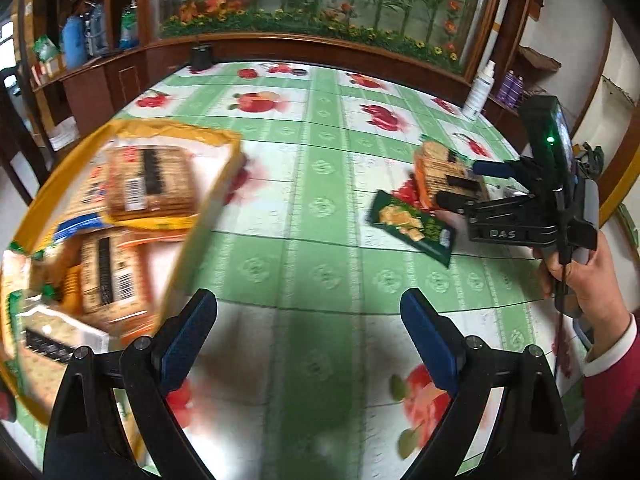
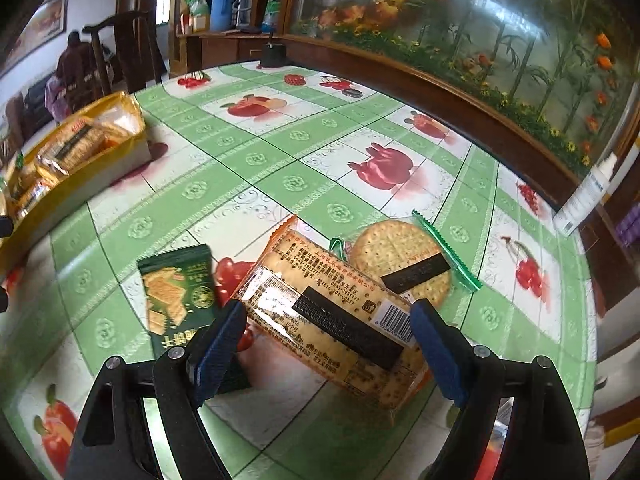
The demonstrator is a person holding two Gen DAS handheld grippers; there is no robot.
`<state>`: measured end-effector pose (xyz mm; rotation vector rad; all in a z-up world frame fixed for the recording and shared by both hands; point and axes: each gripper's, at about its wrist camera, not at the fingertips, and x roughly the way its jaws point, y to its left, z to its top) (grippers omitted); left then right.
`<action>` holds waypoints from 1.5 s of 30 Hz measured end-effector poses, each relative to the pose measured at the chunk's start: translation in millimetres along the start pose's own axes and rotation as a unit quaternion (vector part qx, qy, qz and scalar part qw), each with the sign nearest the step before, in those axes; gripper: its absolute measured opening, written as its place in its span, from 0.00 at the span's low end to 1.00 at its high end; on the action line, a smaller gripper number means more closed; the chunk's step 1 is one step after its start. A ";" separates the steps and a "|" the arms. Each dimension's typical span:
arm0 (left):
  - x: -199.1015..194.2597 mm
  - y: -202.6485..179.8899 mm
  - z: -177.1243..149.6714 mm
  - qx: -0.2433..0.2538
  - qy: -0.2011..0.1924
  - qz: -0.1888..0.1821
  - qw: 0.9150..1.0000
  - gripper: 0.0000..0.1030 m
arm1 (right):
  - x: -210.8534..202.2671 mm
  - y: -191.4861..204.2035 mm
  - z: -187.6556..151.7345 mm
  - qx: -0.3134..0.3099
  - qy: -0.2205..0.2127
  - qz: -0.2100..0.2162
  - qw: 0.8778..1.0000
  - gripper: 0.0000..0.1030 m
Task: Organize snacks
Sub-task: 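Move both grippers back toward the remaining packs on the table, then grasp the long tan black-label pack with the right gripper while the left grasps the dark green pack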
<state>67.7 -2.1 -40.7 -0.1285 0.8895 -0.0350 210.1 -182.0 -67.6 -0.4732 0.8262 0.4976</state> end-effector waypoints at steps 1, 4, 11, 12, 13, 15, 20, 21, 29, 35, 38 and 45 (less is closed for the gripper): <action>1.7 -3.1 0.5 0.004 0.003 0.000 1.000 0.91 | 1.0 0.8 0.6 -0.009 -0.001 -0.003 1.000 0.84; 6.0 -9.3 1.4 0.009 0.008 -0.005 1.000 0.91 | 6.0 0.4 3.5 -0.027 0.006 -0.018 0.999 0.88; 10.1 -5.8 2.0 -0.002 0.014 -0.005 1.000 0.91 | 17.8 -3.4 0.7 -0.004 0.047 0.019 0.999 0.84; 10.8 -4.3 2.9 -0.005 0.014 -0.004 1.000 0.91 | 17.5 -1.6 -2.7 0.002 0.050 0.028 0.998 0.84; 12.2 -3.2 3.7 -0.008 0.015 -0.001 1.000 0.91 | 14.8 0.1 -5.6 0.009 0.046 0.032 0.998 0.84; 16.6 -1.1 5.9 -0.014 0.018 -0.002 1.000 0.91 | 9.5 3.6 -12.2 0.029 0.047 0.038 0.998 0.82; 31.7 -4.1 17.4 -0.026 0.026 -0.002 0.999 0.91 | -4.0 1.8 -24.0 0.105 0.042 0.066 0.991 0.56; 35.2 -8.2 20.8 -0.025 0.028 -0.002 0.999 0.91 | -5.8 -0.8 -25.8 0.126 0.041 0.076 0.988 0.56; 59.8 -53.8 43.4 -0.019 0.022 0.012 1.000 0.91 | -20.6 -21.9 -42.8 0.238 0.022 0.069 0.968 0.54; 88.3 -81.8 47.4 -0.021 0.045 0.054 0.997 0.91 | -55.0 -41.7 -70.2 0.297 -0.018 0.059 0.953 0.54; 103.4 -87.8 44.6 -0.030 0.065 0.075 0.995 0.92 | -67.9 -43.4 -79.6 0.305 -0.031 0.065 0.950 0.54; 101.0 -96.5 41.7 0.013 0.033 0.069 0.997 0.70 | -84.4 -41.2 -85.4 0.312 -0.055 0.074 0.946 0.54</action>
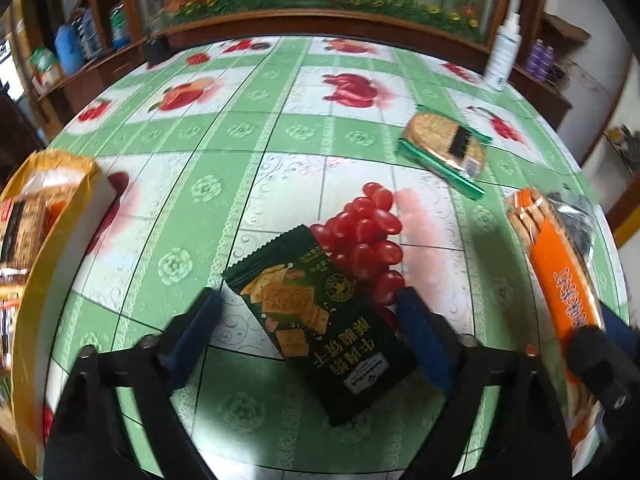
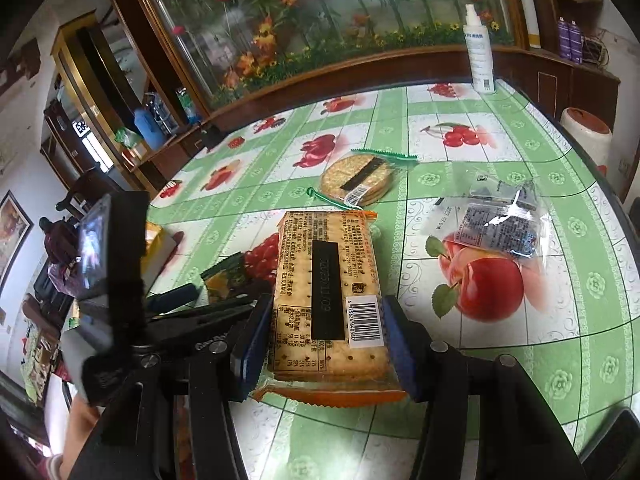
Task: Organize snacks
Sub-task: 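Grasp the long tan black-label pack with the right gripper while the left grasps the dark green pack, then carry both held packs toward the white tray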
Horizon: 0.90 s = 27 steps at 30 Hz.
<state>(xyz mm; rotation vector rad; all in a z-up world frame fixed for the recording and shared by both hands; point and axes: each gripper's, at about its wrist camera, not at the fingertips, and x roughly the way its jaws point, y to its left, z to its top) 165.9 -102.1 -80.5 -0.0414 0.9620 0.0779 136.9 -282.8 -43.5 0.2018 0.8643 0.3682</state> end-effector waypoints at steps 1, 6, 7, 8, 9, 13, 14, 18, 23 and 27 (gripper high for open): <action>-2.3 1.0 -0.2 0.004 -0.004 0.000 1.000 0.62 | -2.1 0.5 -1.5 0.000 -0.003 0.001 1.000 0.54; -6.5 8.2 -1.6 0.030 -0.010 -0.014 0.999 0.43 | -9.6 5.6 -4.1 0.000 -0.014 0.009 1.000 0.54; -7.9 10.0 -3.6 0.035 -0.011 -0.016 0.999 0.43 | -10.4 7.4 -4.8 -0.001 -0.015 0.010 1.000 0.54; -10.0 11.3 -6.5 0.041 -0.013 -0.018 0.999 0.43 | -11.3 8.6 -5.5 -0.001 -0.015 0.011 1.000 0.54; -12.4 13.5 -9.5 0.046 -0.016 -0.018 0.999 0.42 | -11.9 9.6 -6.7 -0.001 -0.016 0.013 1.000 0.54; -22.0 24.8 -22.8 0.056 -0.024 -0.021 0.998 0.42 | -17.1 15.9 -10.7 0.002 -0.021 0.022 1.000 0.54; -25.1 28.6 -26.6 0.059 -0.028 -0.019 0.998 0.42 | -18.7 18.5 -11.7 0.001 -0.024 0.022 0.999 0.54; -39.7 45.2 -37.3 0.055 -0.041 -0.016 0.998 0.42 | -22.1 29.4 -16.2 -0.008 -0.027 0.027 0.999 0.54; -62.6 66.2 -45.7 0.050 -0.065 -0.002 0.997 0.42 | -20.7 45.7 -24.6 -0.015 -0.023 0.034 0.999 0.54; -79.5 84.6 -51.1 0.042 -0.084 0.013 0.995 0.42 | -18.9 62.1 -31.7 -0.023 -0.019 0.043 0.999 0.53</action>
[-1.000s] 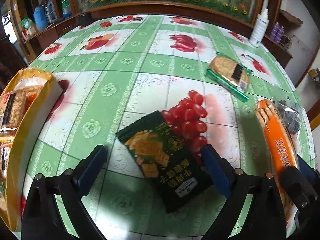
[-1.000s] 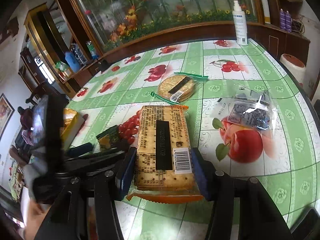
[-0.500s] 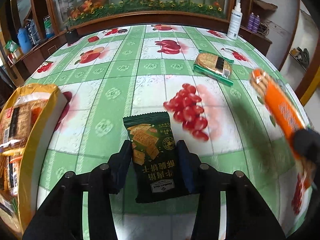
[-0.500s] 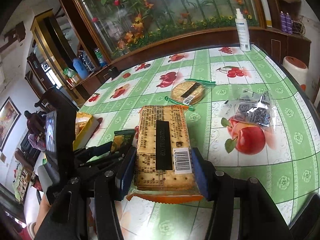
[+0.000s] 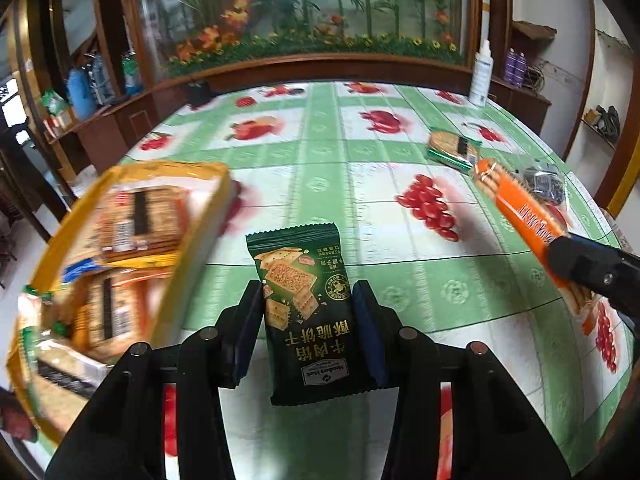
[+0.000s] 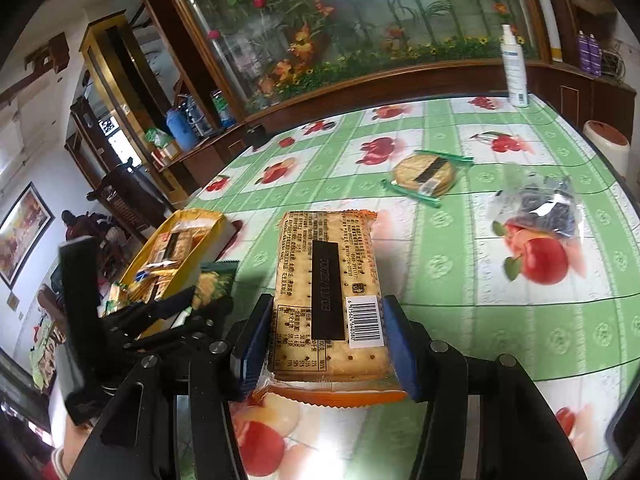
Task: Organize snacks
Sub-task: 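Carry both held packs toward the white tray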
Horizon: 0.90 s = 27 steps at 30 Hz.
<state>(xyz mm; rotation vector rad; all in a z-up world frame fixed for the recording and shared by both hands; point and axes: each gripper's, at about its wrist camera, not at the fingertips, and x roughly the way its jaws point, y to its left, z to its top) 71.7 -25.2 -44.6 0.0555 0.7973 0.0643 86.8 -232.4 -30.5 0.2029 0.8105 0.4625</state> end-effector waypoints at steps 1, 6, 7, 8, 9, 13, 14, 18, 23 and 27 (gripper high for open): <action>-2.7 4.4 -1.2 -0.002 -0.002 0.003 1.000 0.42 | 1.0 5.6 -1.3 -0.003 0.001 0.002 1.000 0.53; -16.0 30.5 -7.9 -0.017 -0.010 0.020 1.000 0.42 | 3.4 29.3 -3.9 -0.018 0.002 0.015 1.000 0.53; -18.6 36.0 -9.3 -0.020 -0.012 0.024 0.999 0.42 | 4.0 35.8 -4.4 -0.023 0.002 0.020 1.000 0.53; -21.2 41.3 -11.0 -0.023 -0.013 0.027 0.999 0.42 | 4.4 40.1 -5.0 -0.026 0.002 0.022 0.999 0.53; -23.1 46.5 -12.6 -0.026 -0.014 0.031 0.999 0.42 | 5.4 45.1 -5.5 -0.030 0.003 0.025 0.999 0.53; -28.4 65.2 -19.0 -0.038 -0.017 0.045 0.998 0.42 | 10.1 68.3 -9.9 -0.047 0.010 0.036 0.998 0.53; -29.9 70.2 -20.9 -0.041 -0.018 0.049 0.998 0.42 | 11.2 72.2 -10.5 -0.049 0.012 0.040 0.998 0.53; -34.4 87.3 -26.5 -0.053 -0.019 0.060 0.997 0.42 | 16.5 89.7 -12.8 -0.061 0.018 0.052 0.997 0.53; -39.9 105.5 -31.3 -0.068 -0.023 0.066 0.995 0.42 | 24.0 109.1 -14.0 -0.076 0.025 0.064 0.995 0.53; -42.2 117.4 -35.0 -0.077 -0.024 0.070 0.994 0.42 | 31.6 123.6 -13.6 -0.086 0.031 0.072 0.993 0.53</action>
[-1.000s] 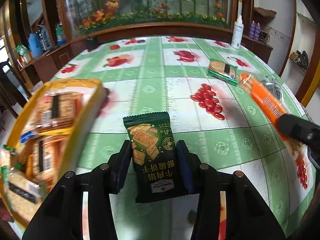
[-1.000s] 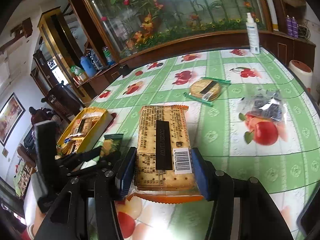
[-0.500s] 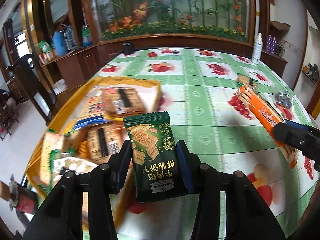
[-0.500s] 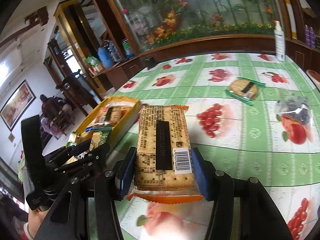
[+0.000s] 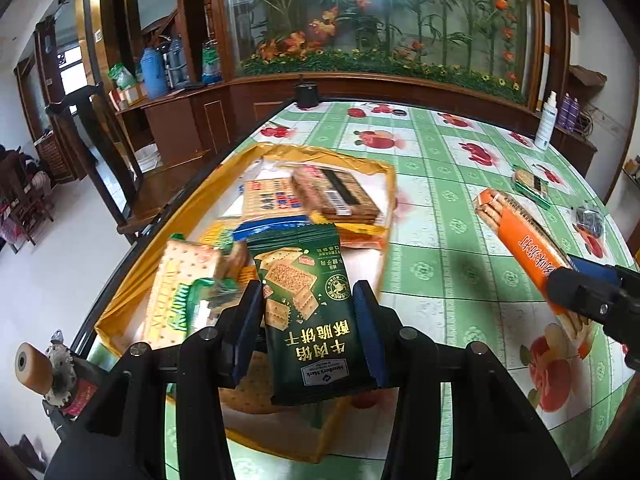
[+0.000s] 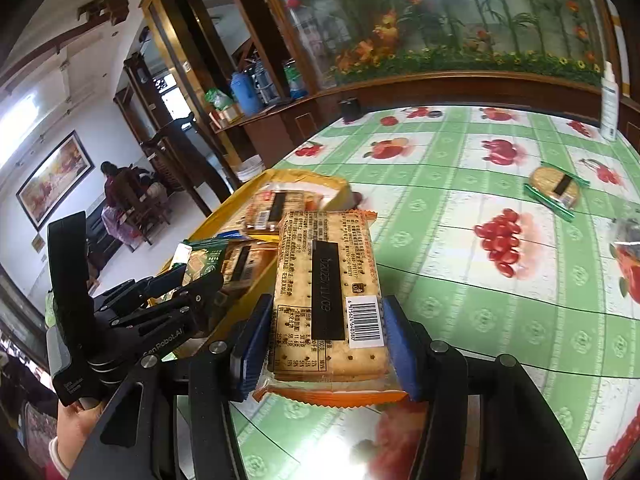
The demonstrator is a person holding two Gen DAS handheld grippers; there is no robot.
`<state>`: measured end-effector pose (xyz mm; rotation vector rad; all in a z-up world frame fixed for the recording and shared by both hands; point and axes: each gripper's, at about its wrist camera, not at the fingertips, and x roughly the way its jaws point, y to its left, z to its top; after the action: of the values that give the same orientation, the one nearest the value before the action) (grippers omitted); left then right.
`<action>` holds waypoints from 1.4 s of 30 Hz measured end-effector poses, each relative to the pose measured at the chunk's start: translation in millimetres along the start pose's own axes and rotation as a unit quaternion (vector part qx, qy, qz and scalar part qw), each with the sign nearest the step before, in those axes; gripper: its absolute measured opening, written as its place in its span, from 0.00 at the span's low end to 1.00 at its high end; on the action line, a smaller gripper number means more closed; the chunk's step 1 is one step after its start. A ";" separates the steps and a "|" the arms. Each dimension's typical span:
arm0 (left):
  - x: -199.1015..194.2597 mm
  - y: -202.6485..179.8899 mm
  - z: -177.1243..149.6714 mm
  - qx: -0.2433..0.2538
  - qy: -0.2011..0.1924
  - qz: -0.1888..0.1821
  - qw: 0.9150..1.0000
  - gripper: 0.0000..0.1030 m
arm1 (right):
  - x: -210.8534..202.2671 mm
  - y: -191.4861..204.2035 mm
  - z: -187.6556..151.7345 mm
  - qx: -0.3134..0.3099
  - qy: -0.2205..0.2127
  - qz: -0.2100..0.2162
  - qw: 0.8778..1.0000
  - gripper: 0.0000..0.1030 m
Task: Organize snacks
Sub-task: 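Carry both held packs toward the white tray, then lower the long tan pack into the tray with the right gripper while the left releases the dark green pack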
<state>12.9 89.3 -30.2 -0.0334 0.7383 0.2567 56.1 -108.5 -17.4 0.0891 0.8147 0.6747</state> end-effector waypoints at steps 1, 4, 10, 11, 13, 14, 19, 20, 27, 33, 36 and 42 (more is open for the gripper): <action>-0.6 2.6 -0.3 -0.001 0.000 0.001 1.000 0.42 | 2.2 3.3 0.1 -0.003 0.002 0.002 1.000 0.53; -1.3 10.5 0.5 -0.005 -0.002 0.005 1.000 0.42 | 9.6 13.1 2.8 -0.011 0.006 0.009 1.000 0.53; -2.1 27.0 2.8 -0.015 -0.005 0.012 1.000 0.42 | 24.0 29.5 9.8 -0.023 0.011 0.025 0.999 0.53; -2.1 29.8 2.9 -0.017 -0.006 0.014 1.000 0.42 | 26.4 32.2 11.4 -0.025 0.011 0.028 0.999 0.53; -1.1 35.5 2.7 -0.021 -0.005 0.017 1.000 0.42 | 30.5 36.9 14.5 -0.029 0.011 0.031 0.999 0.53; 0.3 37.0 3.3 -0.023 -0.005 0.018 1.000 0.42 | 33.6 39.1 16.2 -0.030 0.012 0.033 0.999 0.53; 3.3 48.8 3.9 -0.033 -0.003 0.026 0.999 0.42 | 46.8 52.3 22.9 -0.039 0.015 0.043 0.998 0.53; 4.3 51.0 4.3 -0.036 -0.002 0.027 0.999 0.42 | 49.1 55.0 24.6 -0.042 0.014 0.045 0.998 0.53; 8.7 62.5 7.3 -0.043 -0.002 0.034 0.999 0.43 | 64.5 71.5 34.6 -0.056 0.014 0.055 0.997 0.53; 17.2 71.0 8.3 -0.051 0.004 0.034 0.998 0.43 | 78.1 79.2 49.5 -0.062 0.008 0.057 0.996 0.50; 21.7 74.5 6.9 -0.055 0.008 0.033 0.998 0.43 | 87.2 80.2 53.3 -0.064 0.014 0.056 0.996 0.50; 23.8 76.3 7.9 -0.058 0.007 0.032 0.998 0.43 | 89.6 71.3 46.3 -0.059 0.024 0.057 0.996 0.50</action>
<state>16.5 169.3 -35.7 -0.1209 0.7389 0.3612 95.2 8.7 -19.8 0.0122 0.8180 0.8345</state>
